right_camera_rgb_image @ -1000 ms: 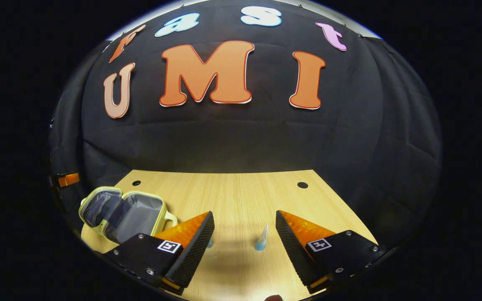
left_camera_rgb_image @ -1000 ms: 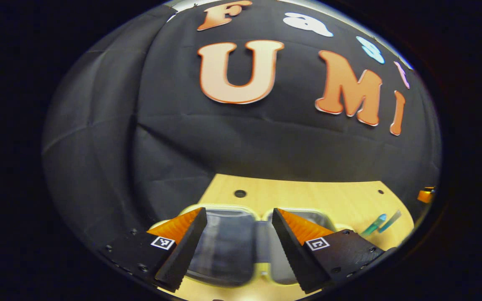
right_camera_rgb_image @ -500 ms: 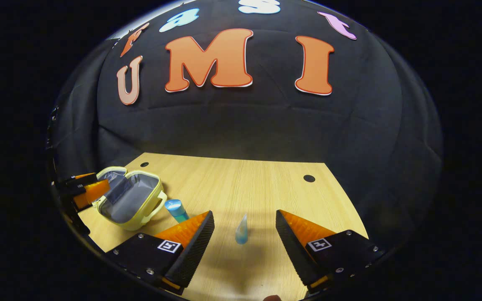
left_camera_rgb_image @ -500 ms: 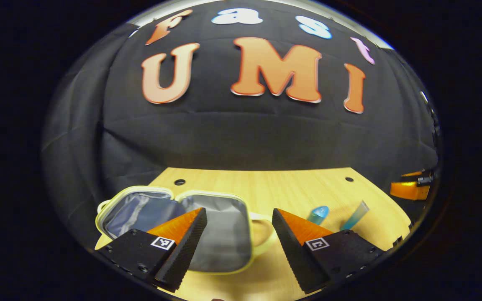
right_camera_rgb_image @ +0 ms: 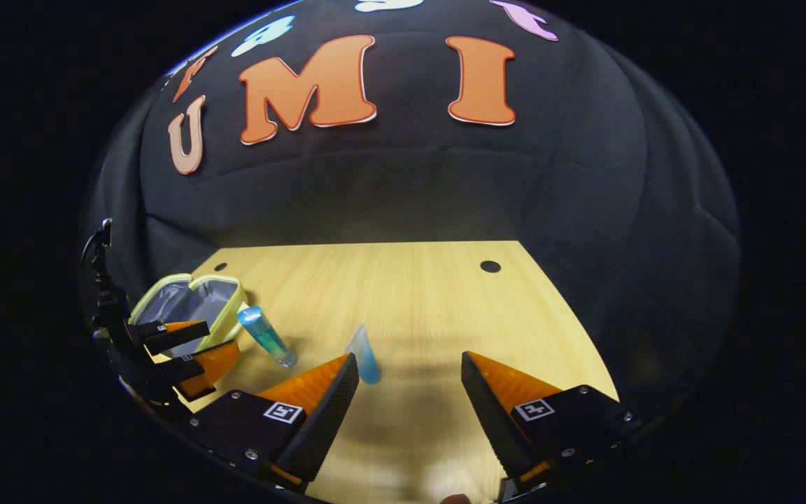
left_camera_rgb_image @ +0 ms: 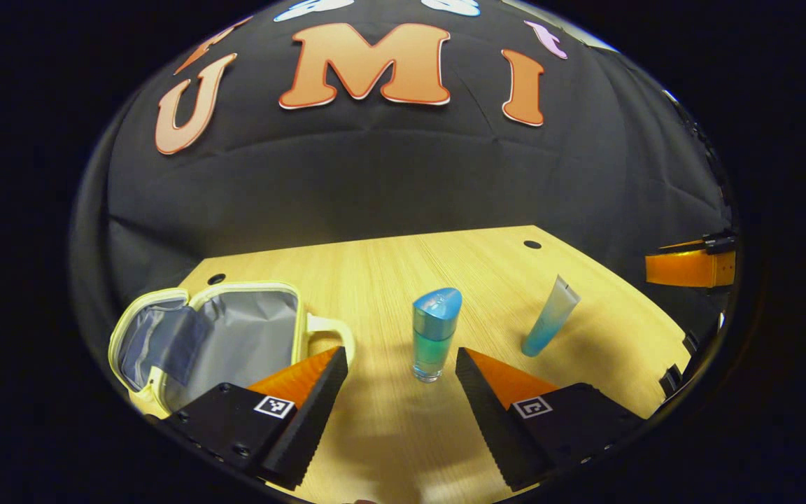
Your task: First open the suitcase, pack the skin care products into it, and then close the suitcase.
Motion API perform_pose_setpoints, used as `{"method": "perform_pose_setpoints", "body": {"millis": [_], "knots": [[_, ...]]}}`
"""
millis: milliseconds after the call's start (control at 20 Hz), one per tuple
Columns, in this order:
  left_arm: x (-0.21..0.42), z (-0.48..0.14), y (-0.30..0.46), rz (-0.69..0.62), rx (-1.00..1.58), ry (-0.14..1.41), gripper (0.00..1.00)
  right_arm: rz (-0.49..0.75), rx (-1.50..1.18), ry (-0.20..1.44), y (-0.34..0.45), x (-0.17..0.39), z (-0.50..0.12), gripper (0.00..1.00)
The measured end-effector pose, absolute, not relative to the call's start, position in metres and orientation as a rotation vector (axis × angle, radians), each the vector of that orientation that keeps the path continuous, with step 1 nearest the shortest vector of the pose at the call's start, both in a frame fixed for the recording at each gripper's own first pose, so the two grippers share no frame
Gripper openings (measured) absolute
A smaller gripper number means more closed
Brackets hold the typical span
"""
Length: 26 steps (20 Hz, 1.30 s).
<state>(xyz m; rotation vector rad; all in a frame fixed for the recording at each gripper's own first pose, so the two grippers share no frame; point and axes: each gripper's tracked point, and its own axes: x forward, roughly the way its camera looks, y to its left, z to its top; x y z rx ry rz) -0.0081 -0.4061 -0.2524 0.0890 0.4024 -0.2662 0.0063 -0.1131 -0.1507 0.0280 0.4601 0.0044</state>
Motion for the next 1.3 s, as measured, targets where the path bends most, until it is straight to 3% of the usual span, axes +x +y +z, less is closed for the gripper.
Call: {"method": "perform_pose_setpoints", "body": {"millis": [700,900,1300], "knots": [[0.061,-0.306,-0.439,-0.212,0.123,0.447,0.97,-0.076,0.025,0.523,-0.163,-0.006,-0.172,0.94],[0.060,-0.310,-0.451,-0.238,0.092,0.456,0.51,-0.079,0.018,0.530,-0.168,-0.008,-0.175,0.94],[0.022,-0.278,-0.459,-0.307,0.037,0.484,0.49,-0.036,0.028,0.522,-0.151,-0.008,-0.169,0.95]]}}
